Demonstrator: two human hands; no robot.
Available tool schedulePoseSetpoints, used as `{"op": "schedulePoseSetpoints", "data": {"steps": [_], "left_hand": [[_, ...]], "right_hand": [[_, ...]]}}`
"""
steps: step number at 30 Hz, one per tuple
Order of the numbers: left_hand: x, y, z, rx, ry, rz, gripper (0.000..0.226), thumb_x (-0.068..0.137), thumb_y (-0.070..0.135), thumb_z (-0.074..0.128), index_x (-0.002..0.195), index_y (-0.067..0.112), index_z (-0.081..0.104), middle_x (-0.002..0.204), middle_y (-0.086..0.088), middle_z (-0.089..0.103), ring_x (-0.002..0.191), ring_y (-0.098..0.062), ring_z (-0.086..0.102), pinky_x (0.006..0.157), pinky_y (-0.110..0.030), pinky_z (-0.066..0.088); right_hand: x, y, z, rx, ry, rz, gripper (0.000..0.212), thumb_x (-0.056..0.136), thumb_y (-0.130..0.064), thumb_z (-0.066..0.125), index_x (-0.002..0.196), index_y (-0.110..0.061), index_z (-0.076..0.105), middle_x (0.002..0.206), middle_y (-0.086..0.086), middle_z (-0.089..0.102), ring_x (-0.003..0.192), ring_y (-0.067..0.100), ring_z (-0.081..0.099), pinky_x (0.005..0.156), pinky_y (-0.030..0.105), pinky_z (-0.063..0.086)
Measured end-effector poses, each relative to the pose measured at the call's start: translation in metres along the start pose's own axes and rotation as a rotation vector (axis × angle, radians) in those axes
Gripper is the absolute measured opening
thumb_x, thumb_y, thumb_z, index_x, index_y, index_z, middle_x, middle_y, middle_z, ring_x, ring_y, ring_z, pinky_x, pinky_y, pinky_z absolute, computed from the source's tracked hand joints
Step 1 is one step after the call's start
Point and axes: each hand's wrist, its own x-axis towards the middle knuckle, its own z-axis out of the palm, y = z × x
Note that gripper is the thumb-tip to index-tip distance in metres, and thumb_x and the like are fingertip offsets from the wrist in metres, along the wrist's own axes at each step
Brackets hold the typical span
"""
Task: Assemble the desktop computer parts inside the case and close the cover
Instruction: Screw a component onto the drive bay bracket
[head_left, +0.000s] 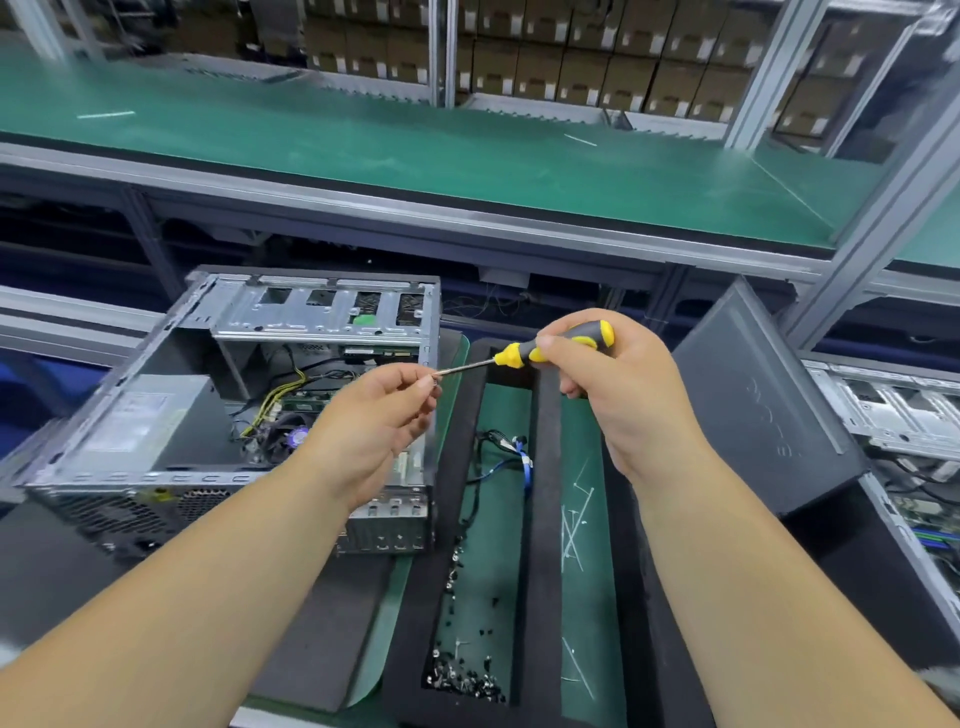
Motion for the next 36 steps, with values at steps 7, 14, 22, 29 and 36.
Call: {"op": "schedulePoseSetpoints", "data": {"steps": [7, 14, 22, 29, 36], "left_hand": [[0.004, 0.027, -0.076, -0.008, -0.055, 0.025, 0.013, 0.098, 0.006, 0.054, 0.095, 0.011, 0.065, 0.079, -0.003, 0.069, 0.068, -0.01, 0.062, 0.059, -0.02, 0.052], [0.016, 0.053, -0.169, 0.107, -0.038, 0.106, 0.02, 0.092, 0.001, 0.06, 0.085, 0.015, 0.071, 0.078, -0.003, 0.071, 0.072, -0.01, 0.065, 0.066, -0.017, 0.053], [0.025, 0.073, -0.236, 0.087, -0.115, 0.165, 0.021, 0.091, -0.004, 0.06, 0.087, 0.013, 0.071, 0.076, -0.004, 0.07, 0.072, -0.012, 0.065, 0.07, -0.02, 0.054], [0.028, 0.074, -0.255, 0.171, -0.141, 0.179, 0.016, 0.093, 0.003, 0.061, 0.096, 0.017, 0.07, 0.091, -0.006, 0.073, 0.087, -0.016, 0.07, 0.084, -0.029, 0.052], [0.033, 0.068, -0.257, 0.561, 0.029, 0.21, 0.038, 0.094, 0.037, 0.06, 0.129, 0.04, 0.046, 0.138, 0.02, 0.048, 0.129, 0.001, 0.044, 0.109, -0.031, 0.034]], "right_hand": [[0.009, -0.017, 0.08, -0.009, 0.035, -0.023, 0.008, 0.082, -0.031, 0.07, 0.079, -0.024, 0.069, 0.064, -0.01, 0.065, 0.061, 0.01, 0.055, 0.061, 0.024, 0.047], [0.019, -0.033, 0.165, -0.15, -0.022, -0.023, 0.01, 0.078, -0.036, 0.066, 0.085, -0.031, 0.068, 0.066, -0.013, 0.063, 0.063, 0.006, 0.057, 0.06, 0.024, 0.048], [0.022, -0.034, 0.237, -0.018, 0.067, 0.075, 0.023, 0.077, -0.046, 0.072, 0.074, -0.025, 0.065, 0.075, -0.002, 0.073, 0.07, 0.016, 0.064, 0.063, 0.03, 0.047], [0.019, -0.018, 0.254, 0.023, 0.095, 0.23, 0.032, 0.075, -0.058, 0.07, 0.081, -0.026, 0.074, 0.088, 0.004, 0.077, 0.065, 0.012, 0.057, 0.06, 0.032, 0.043], [0.041, 0.003, 0.215, 0.17, 0.177, 0.297, 0.025, 0.091, -0.036, 0.069, 0.094, -0.012, 0.072, 0.091, 0.009, 0.077, 0.062, 0.01, 0.056, 0.057, 0.021, 0.046]]}}
